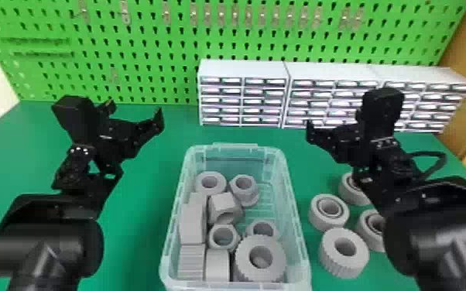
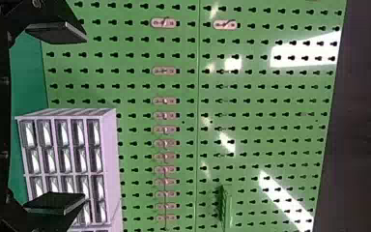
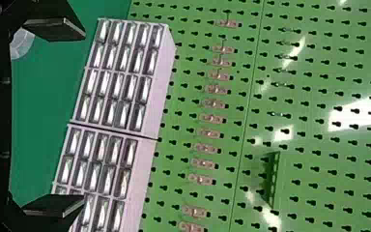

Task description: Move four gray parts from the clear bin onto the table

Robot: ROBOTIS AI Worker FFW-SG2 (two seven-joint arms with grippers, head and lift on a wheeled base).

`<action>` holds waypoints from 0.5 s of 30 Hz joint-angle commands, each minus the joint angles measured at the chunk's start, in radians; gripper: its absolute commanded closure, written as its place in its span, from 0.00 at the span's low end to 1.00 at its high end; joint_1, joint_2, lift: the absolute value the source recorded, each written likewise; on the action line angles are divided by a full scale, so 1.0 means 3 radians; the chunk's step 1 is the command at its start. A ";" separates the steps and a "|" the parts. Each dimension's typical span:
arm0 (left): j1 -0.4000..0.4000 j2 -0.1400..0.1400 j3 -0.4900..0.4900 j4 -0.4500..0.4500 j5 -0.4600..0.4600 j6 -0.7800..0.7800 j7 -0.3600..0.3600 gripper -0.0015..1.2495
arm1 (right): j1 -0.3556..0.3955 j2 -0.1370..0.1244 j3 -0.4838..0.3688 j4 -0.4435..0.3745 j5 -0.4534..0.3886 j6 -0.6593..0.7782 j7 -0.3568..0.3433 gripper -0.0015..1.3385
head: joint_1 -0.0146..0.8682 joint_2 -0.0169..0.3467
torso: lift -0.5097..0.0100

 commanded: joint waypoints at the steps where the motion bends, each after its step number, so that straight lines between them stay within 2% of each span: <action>1: 0.0001 0.0000 0.0000 0.0000 0.0000 0.0000 0.0000 0.10 | 0.0005 -0.0005 0.0001 -0.0005 0.0000 0.0000 0.0000 0.08 | 0.79 0.12 | 0.89; 15: 0.0007 0.0005 0.0005 0.0000 0.0010 0.0005 0.0000 0.10 | 0.0010 -0.0020 0.0011 -0.0015 0.0000 0.0000 0.0000 0.08 | 0.79 0.12 | 0.89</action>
